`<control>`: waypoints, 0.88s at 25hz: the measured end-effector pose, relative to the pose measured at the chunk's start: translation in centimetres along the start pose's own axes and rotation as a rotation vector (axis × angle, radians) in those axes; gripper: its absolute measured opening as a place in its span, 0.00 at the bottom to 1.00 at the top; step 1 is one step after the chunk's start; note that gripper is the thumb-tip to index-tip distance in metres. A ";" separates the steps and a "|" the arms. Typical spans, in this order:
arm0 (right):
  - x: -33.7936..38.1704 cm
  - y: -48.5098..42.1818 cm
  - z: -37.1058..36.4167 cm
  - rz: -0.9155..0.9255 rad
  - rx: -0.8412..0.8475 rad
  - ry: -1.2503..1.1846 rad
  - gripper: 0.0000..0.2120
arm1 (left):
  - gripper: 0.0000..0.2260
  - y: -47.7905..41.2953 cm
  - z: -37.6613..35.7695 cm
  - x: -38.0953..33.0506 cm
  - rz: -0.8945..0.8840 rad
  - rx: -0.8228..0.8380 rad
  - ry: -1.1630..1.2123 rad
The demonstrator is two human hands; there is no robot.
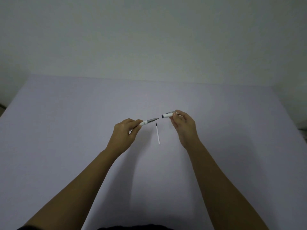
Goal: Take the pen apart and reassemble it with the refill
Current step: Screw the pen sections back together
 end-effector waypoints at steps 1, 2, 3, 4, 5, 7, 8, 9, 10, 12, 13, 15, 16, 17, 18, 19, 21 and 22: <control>0.4 0.3 -0.1 0.008 0.005 -0.007 0.04 | 0.08 0.0 0.1 -0.2 -0.007 -0.011 0.001; 0.6 0.5 -0.3 0.015 0.013 -0.005 0.05 | 0.09 -0.1 0.3 -0.4 -0.013 -0.021 0.000; 0.8 0.7 -0.3 0.024 0.024 -0.002 0.05 | 0.09 -0.1 0.5 -0.7 -0.023 -0.026 -0.004; 1.0 0.9 -0.4 0.035 0.035 0.000 0.06 | 0.09 -0.1 0.6 -0.9 -0.034 -0.030 -0.008; 1.2 1.2 -0.5 0.043 0.044 0.000 0.06 | 0.08 0.0 0.8 -1.2 -0.043 -0.031 -0.010; 1.6 1.6 -0.6 0.057 0.062 0.006 0.06 | 0.08 0.1 1.0 -1.6 -0.054 -0.026 -0.006; 1.7 1.9 -0.7 0.068 0.075 0.012 0.05 | 0.08 0.2 1.0 -1.8 -0.056 -0.019 -0.005; 1.9 2.2 -0.9 0.078 0.091 0.016 0.05 | 0.08 0.3 1.1 -2.0 -0.058 -0.010 -0.005; 1.9 2.5 -1.0 0.084 0.103 0.020 0.04 | 0.08 0.3 1.1 -2.1 -0.060 -0.003 -0.006; 2.0 2.9 -1.4 0.087 0.118 0.035 0.04 | 0.08 0.4 1.1 -2.3 -0.060 0.003 0.001; 2.0 3.1 -1.6 0.085 0.122 0.048 0.04 | 0.08 0.4 1.1 -2.4 -0.058 0.001 0.007; 2.0 3.4 -2.0 0.079 0.133 0.083 0.03 | 0.09 0.3 1.2 -2.6 -0.058 -0.006 0.018; 2.0 3.6 -2.2 0.083 0.144 0.105 0.03 | 0.09 0.3 1.2 -2.6 -0.061 -0.010 0.020; 2.1 3.8 -2.5 0.094 0.160 0.133 0.03 | 0.09 0.3 1.2 -2.6 -0.067 -0.012 0.017; 2.1 3.9 -2.7 0.107 0.172 0.166 0.03 | 0.09 0.3 1.2 -2.6 -0.071 -0.014 0.013; 2.1 4.1 -2.8 0.116 0.175 0.196 0.03 | 0.09 0.3 1.2 -2.6 -0.071 -0.020 0.011; 2.2 4.2 -3.1 0.123 0.152 0.239 0.04 | 0.09 0.4 1.1 -2.6 -0.073 -0.045 0.005; 2.2 4.2 -3.3 0.121 0.141 0.253 0.05 | 0.08 0.4 1.0 -2.6 -0.079 -0.057 -0.001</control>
Point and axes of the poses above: each hand's wrist, its own y-axis away from the middle knuckle, its own z-axis out of the back of the hand, x = y × z, the point moved 3 cm from there along -y, towards the middle knuckle, and after that the axes turned 12 degrees about y, right-handed, at the moved point
